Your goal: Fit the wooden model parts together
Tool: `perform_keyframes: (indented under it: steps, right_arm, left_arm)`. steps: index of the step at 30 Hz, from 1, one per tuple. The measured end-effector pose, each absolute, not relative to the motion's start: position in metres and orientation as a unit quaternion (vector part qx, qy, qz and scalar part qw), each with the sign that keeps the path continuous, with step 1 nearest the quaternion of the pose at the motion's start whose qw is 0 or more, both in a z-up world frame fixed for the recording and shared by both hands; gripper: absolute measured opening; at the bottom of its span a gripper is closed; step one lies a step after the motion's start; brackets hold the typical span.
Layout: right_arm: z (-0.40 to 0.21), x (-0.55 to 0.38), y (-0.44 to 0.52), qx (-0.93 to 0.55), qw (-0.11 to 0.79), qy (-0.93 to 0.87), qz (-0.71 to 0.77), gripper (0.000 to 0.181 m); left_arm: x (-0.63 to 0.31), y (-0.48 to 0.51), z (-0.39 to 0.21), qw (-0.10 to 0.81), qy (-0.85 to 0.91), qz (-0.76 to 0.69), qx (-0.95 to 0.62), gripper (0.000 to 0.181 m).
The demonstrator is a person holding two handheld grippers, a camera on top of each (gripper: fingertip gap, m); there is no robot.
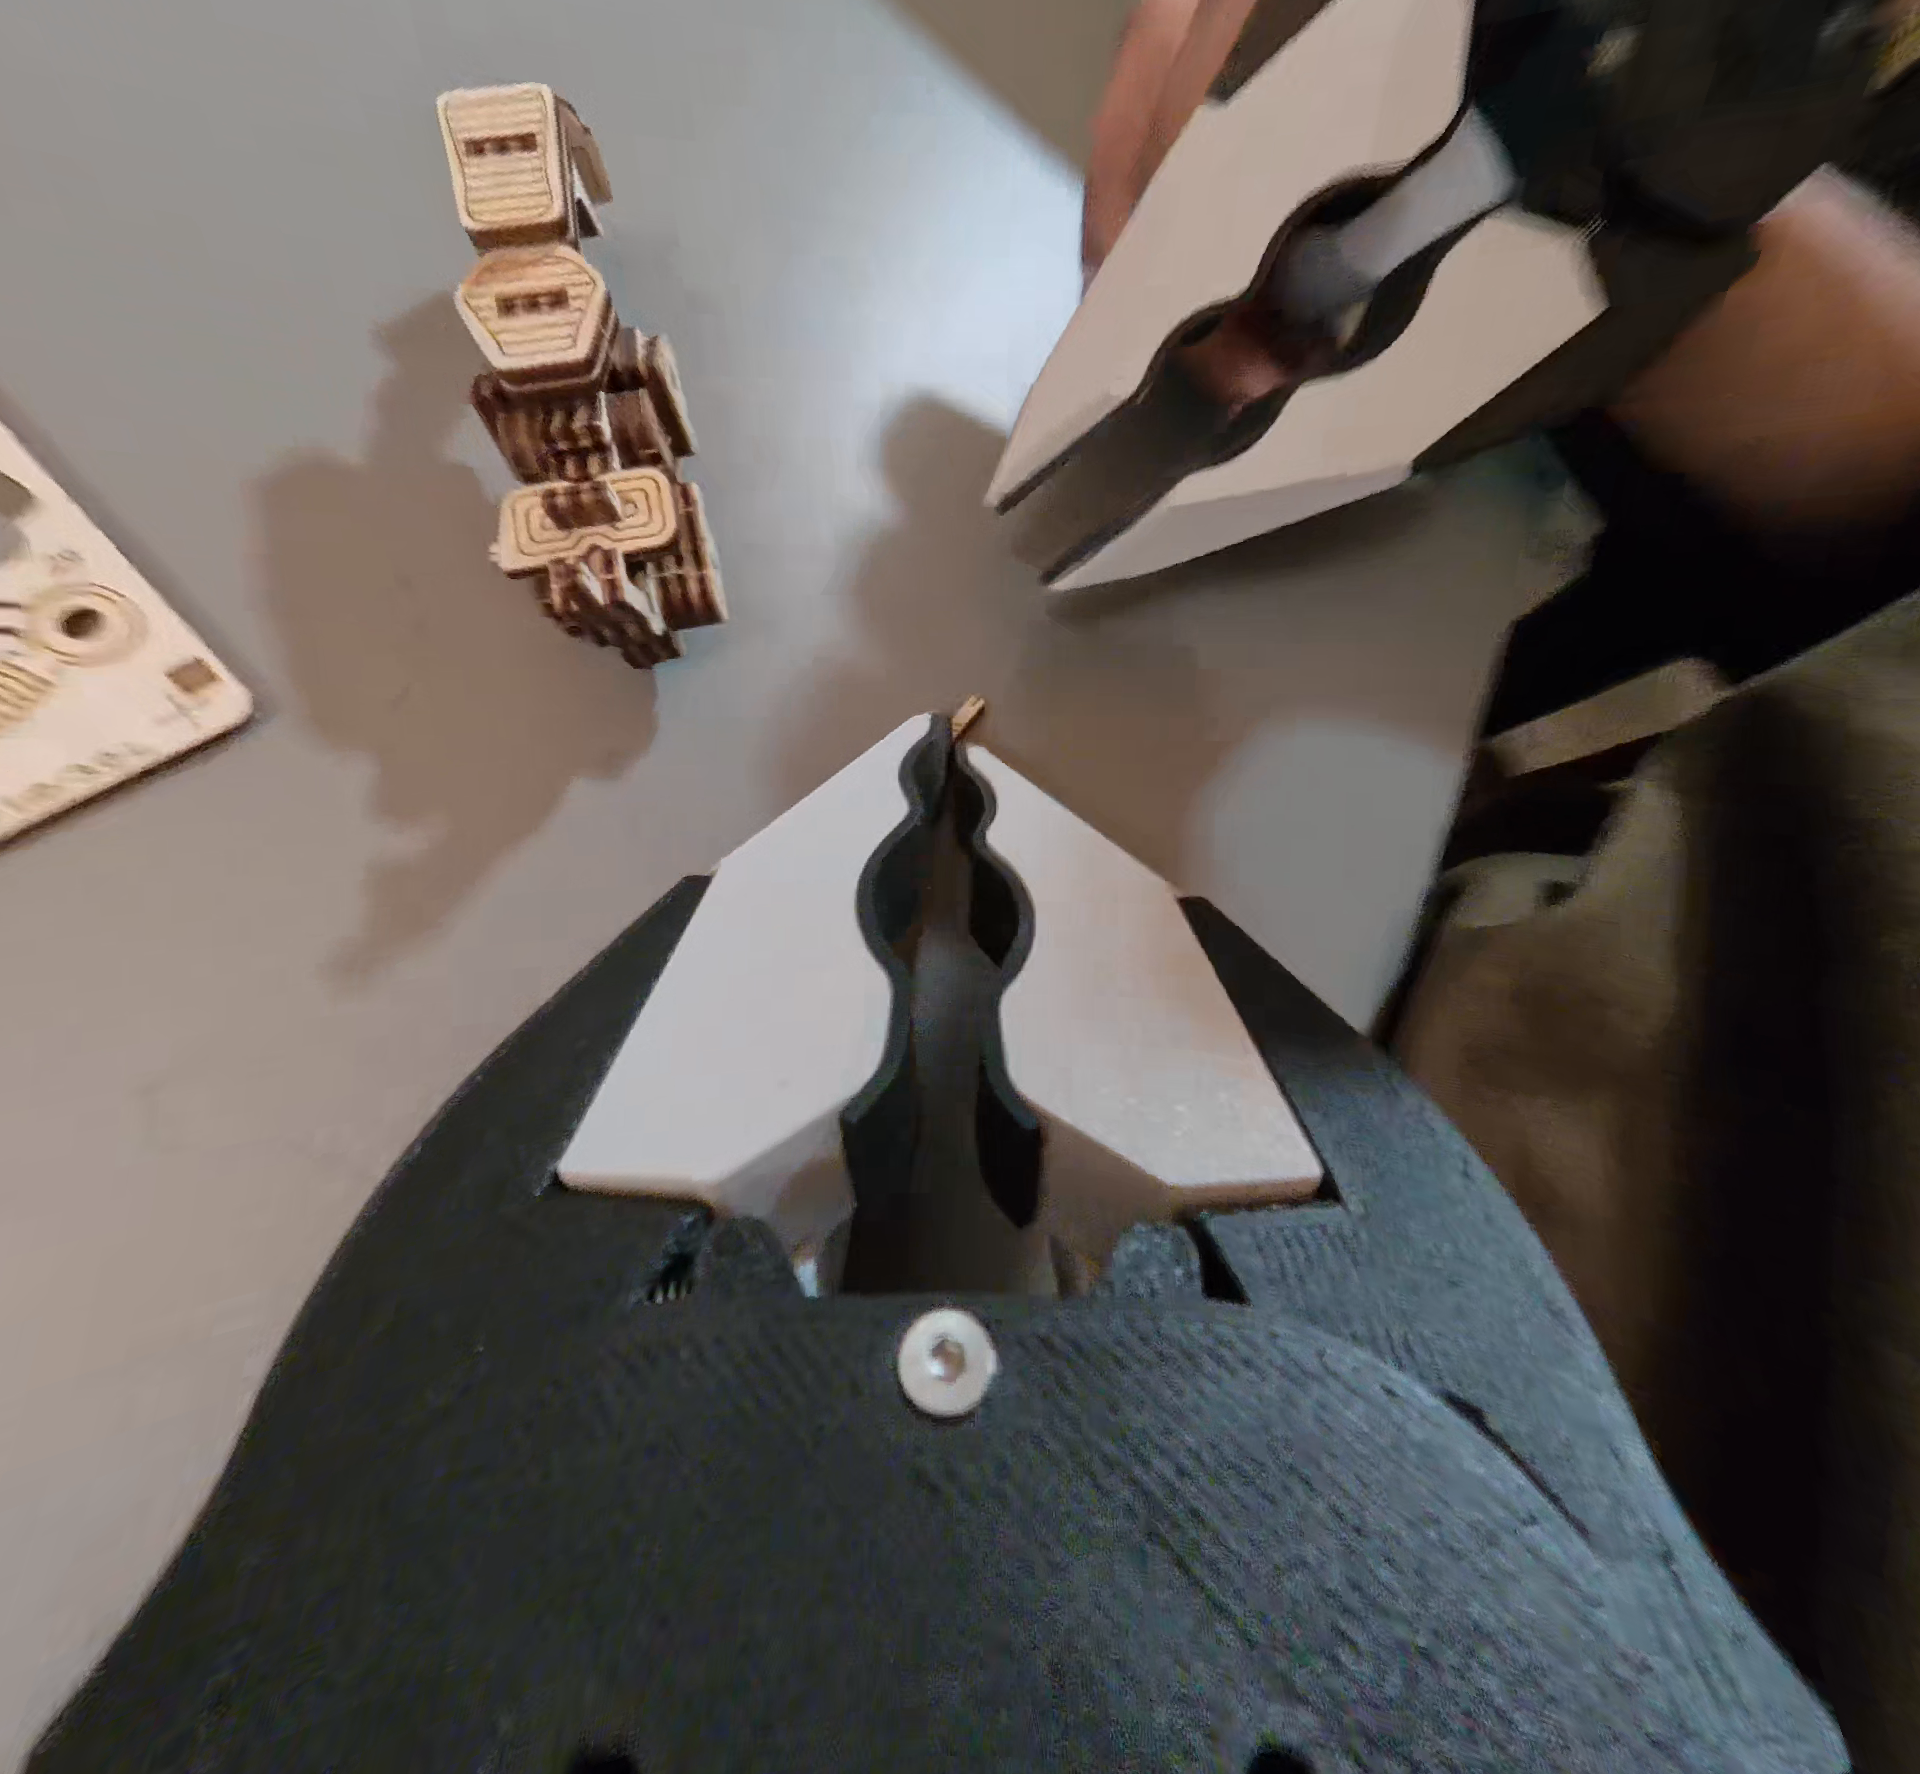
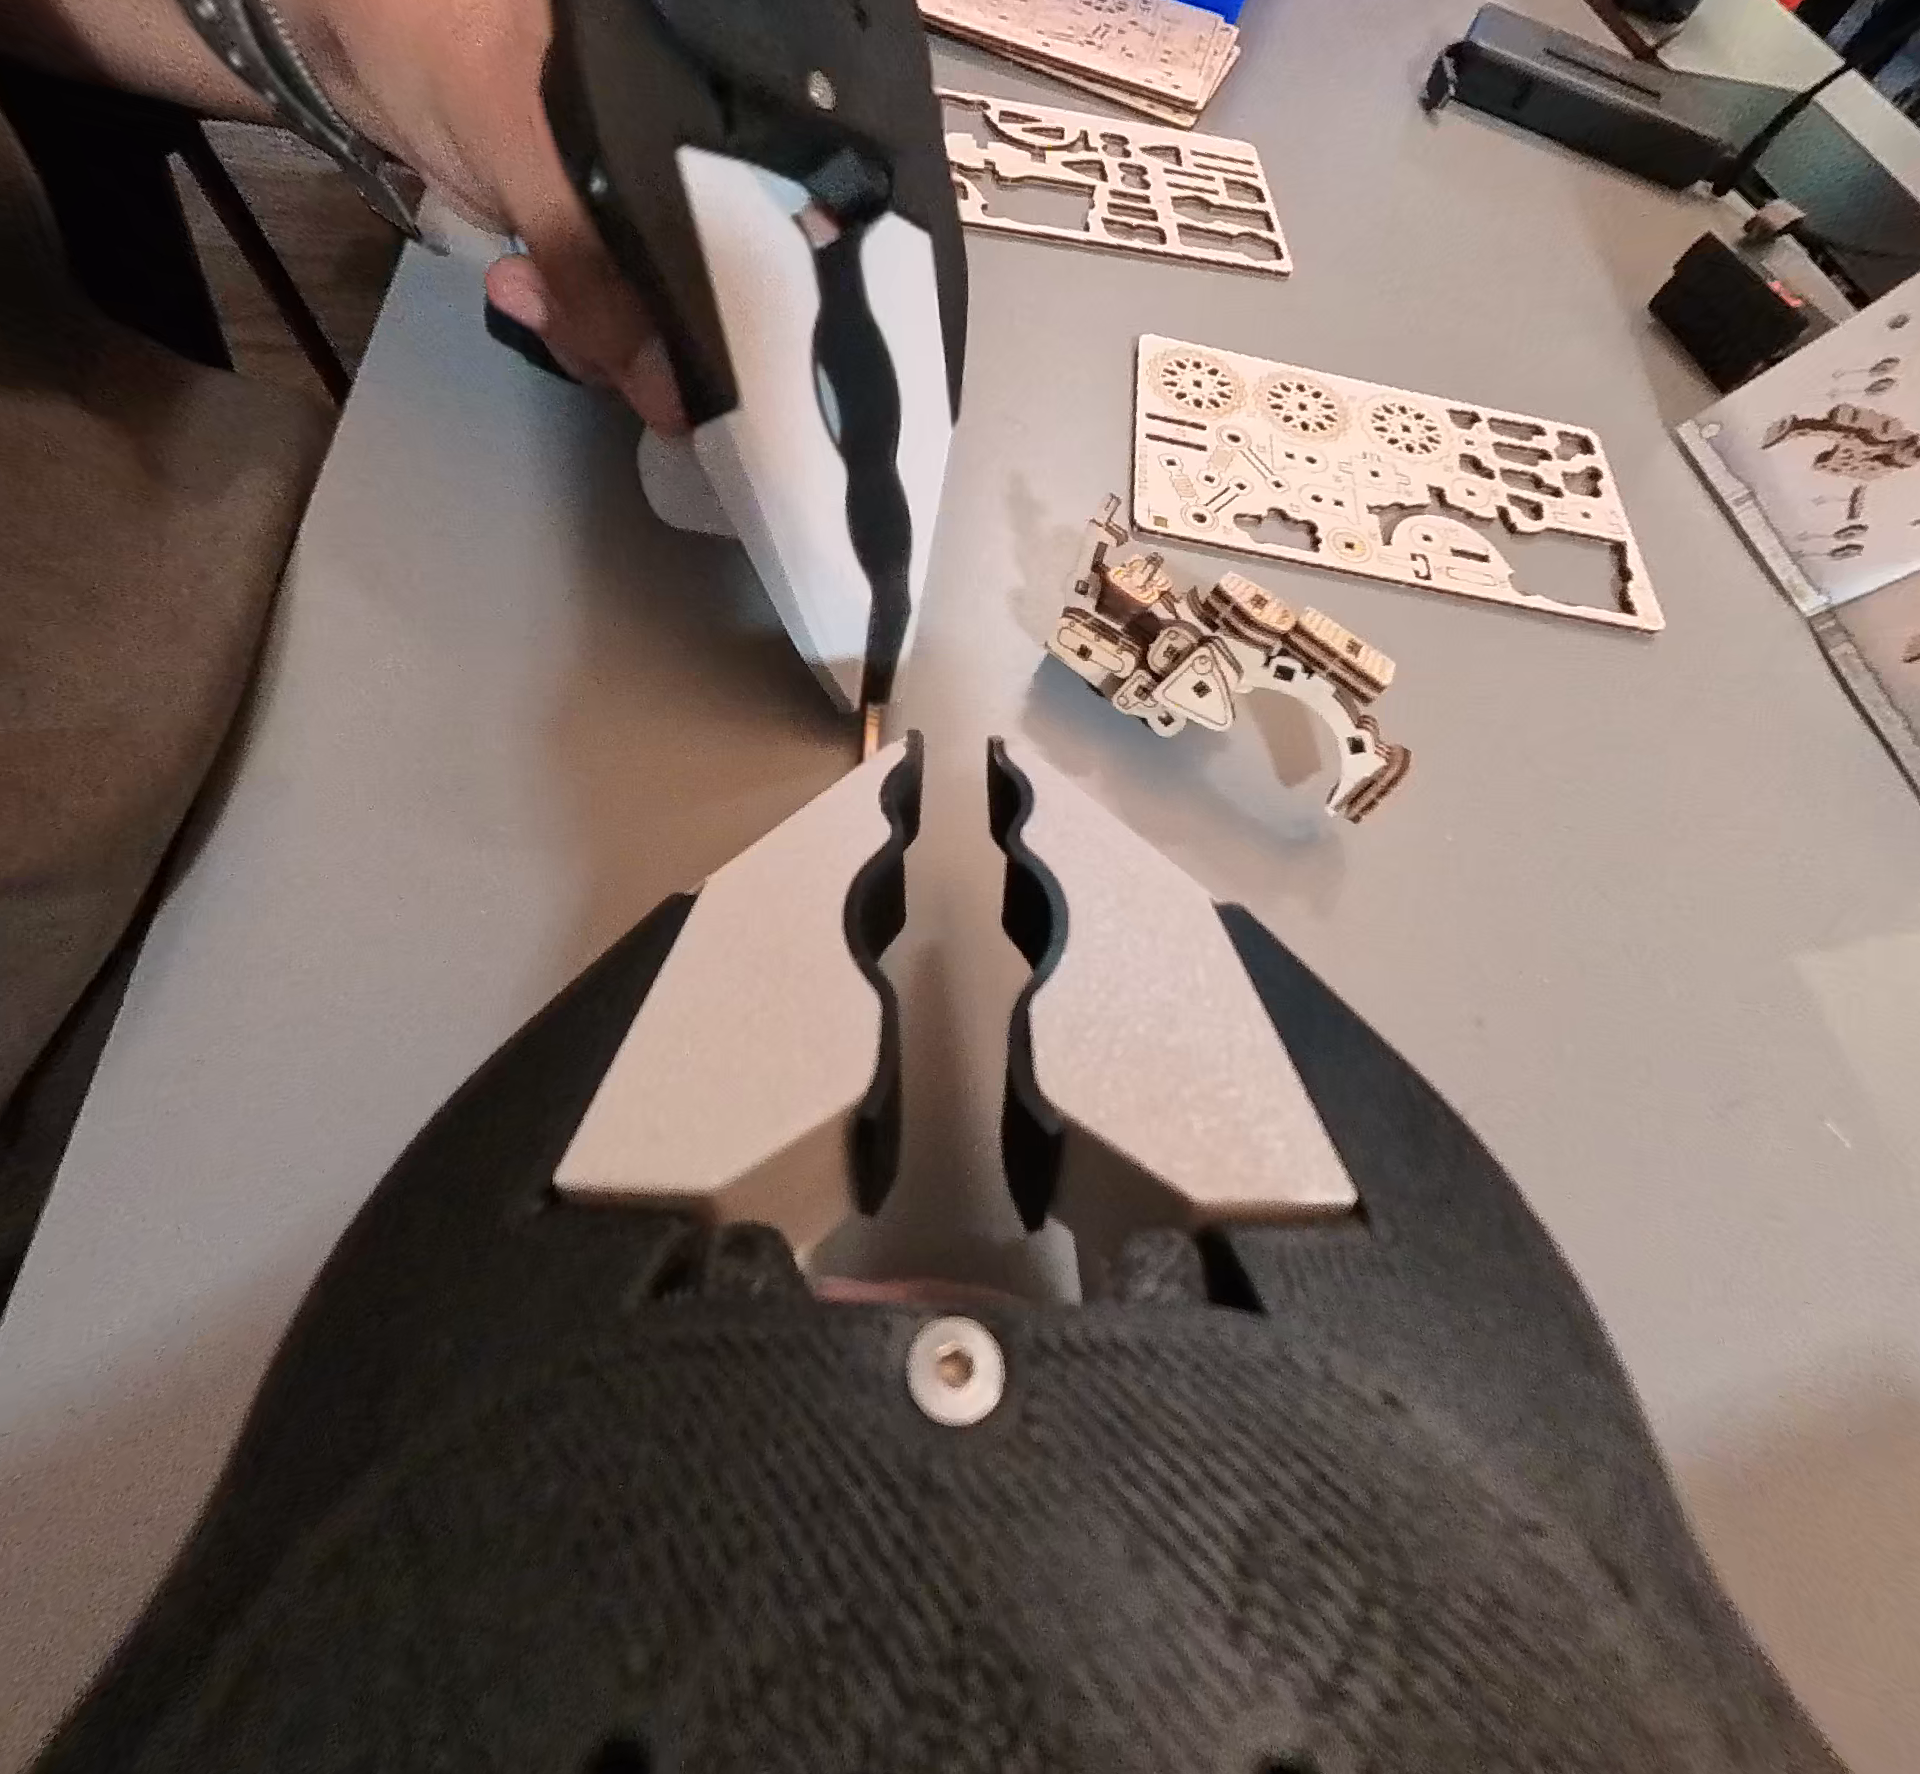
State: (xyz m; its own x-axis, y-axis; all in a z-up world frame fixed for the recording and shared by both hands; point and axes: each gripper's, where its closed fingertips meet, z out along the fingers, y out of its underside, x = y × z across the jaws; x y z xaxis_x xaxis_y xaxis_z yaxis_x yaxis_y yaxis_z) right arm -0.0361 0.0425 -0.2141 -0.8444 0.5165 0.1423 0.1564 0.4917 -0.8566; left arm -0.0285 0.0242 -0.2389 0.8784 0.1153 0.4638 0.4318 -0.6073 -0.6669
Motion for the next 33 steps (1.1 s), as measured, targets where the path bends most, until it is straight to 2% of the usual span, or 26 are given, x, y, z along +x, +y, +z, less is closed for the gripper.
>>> perform_keyframes:
  steps: [3,6,11,16,33]
  right_arm:
    - [-0.208,-0.029,0.038,-0.184,0.182,-0.835,0.485,0.010]
    - [-0.197,-0.024,0.032,-0.165,0.178,-0.822,0.515,0.011]
    - [-0.186,-0.028,0.029,-0.100,0.290,-0.816,0.491,0.010]
    - [-0.184,-0.029,0.028,-0.071,0.337,-0.814,0.468,0.008]
    - [-0.185,-0.025,0.024,-0.066,0.324,-0.819,0.469,0.001]
  left_arm:
    - [-0.024,0.027,-0.213,0.454,-0.209,-0.327,-0.802,0.000]
    - [-0.033,0.025,-0.202,0.469,-0.251,-0.395,-0.749,0.000]
    - [-0.032,0.025,-0.192,0.472,-0.277,-0.464,-0.696,0.000]
    - [-0.028,0.025,-0.193,0.470,-0.265,-0.460,-0.705,0.000]
    - [-0.025,0.027,-0.184,0.489,-0.248,-0.462,-0.697,0.000]
